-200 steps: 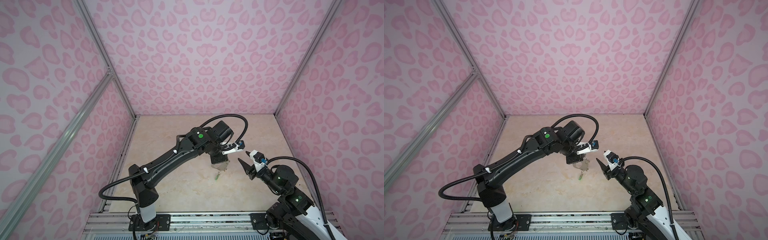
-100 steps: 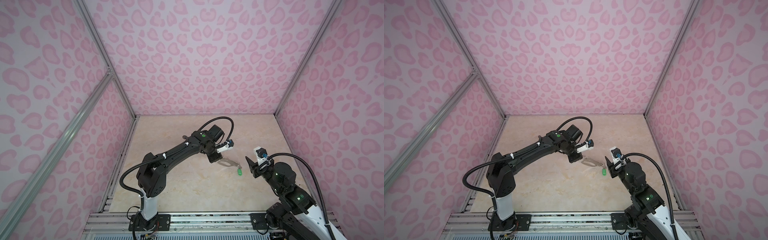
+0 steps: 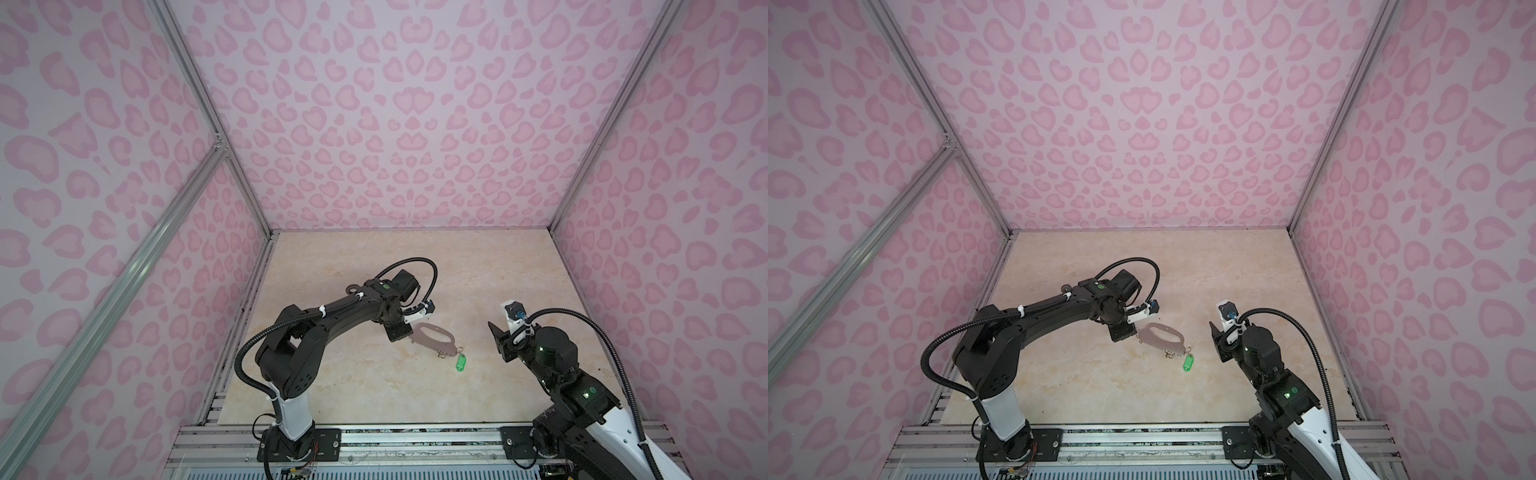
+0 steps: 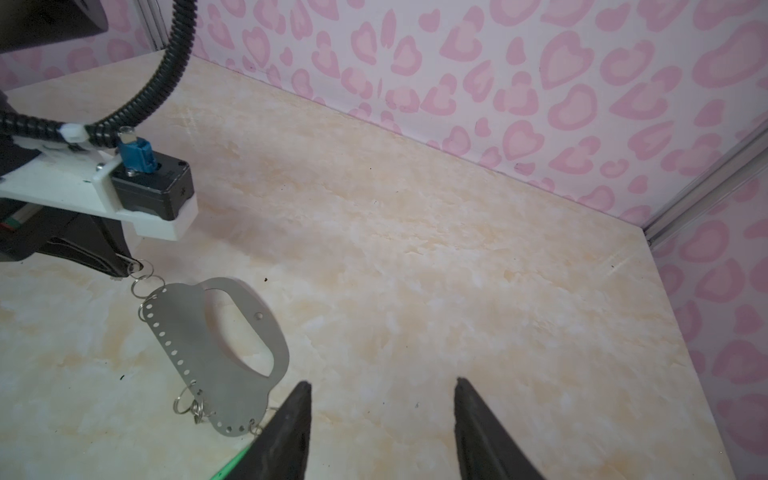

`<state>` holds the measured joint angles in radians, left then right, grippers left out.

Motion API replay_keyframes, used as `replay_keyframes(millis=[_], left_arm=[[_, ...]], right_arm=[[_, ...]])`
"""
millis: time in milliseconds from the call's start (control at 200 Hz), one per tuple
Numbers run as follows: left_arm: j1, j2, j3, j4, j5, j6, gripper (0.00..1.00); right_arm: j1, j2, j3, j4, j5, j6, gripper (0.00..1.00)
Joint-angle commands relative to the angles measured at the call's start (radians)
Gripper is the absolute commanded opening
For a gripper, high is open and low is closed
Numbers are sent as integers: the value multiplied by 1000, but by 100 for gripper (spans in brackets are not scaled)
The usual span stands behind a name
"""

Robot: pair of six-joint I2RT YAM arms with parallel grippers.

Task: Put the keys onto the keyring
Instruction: 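Open the right gripper and draw it back while the left gripper lowers the plate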

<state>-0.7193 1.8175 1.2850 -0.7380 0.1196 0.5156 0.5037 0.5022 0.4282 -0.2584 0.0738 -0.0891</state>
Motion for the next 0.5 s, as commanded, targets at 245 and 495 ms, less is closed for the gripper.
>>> replay_keyframes(millis=[245, 495], left_arm=[[31, -16, -75, -9, -58, 55, 3], [60, -25, -120, -3, -74, 48, 15]], right_arm=[[-2, 33, -32, 28, -14, 3, 55], [-14, 69, -48, 66, -19, 5, 56]])
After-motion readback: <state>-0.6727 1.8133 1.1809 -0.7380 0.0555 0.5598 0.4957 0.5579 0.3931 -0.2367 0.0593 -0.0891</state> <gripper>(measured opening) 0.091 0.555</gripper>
